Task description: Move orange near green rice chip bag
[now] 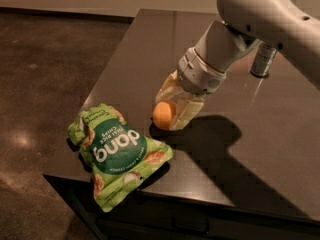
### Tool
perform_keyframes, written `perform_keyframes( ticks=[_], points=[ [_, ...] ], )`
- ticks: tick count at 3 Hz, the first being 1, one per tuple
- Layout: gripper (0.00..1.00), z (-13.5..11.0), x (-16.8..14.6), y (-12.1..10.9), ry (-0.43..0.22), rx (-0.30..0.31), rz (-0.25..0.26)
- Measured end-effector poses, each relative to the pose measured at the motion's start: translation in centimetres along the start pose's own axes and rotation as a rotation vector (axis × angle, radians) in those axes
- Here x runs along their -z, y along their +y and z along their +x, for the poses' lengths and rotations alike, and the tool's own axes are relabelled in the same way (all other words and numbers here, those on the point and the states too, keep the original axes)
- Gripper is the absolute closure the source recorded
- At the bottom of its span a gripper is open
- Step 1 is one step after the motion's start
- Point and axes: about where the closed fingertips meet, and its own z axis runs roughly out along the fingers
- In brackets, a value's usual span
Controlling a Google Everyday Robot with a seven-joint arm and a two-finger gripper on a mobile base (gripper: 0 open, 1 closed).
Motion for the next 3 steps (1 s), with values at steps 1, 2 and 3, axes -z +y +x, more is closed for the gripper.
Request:
perform_keyframes(
  ticks=[1, 2, 3],
  points=[
    [0.36, 0.24, -0.42, 0.08, -0.011, 0.023, -0.045],
    [0.13, 0.16, -0.53, 0.02, -0.011, 0.024, -0.043],
    [0.00, 0.08, -0.67, -0.09, -0.012, 0.025, -0.042]
  ],
)
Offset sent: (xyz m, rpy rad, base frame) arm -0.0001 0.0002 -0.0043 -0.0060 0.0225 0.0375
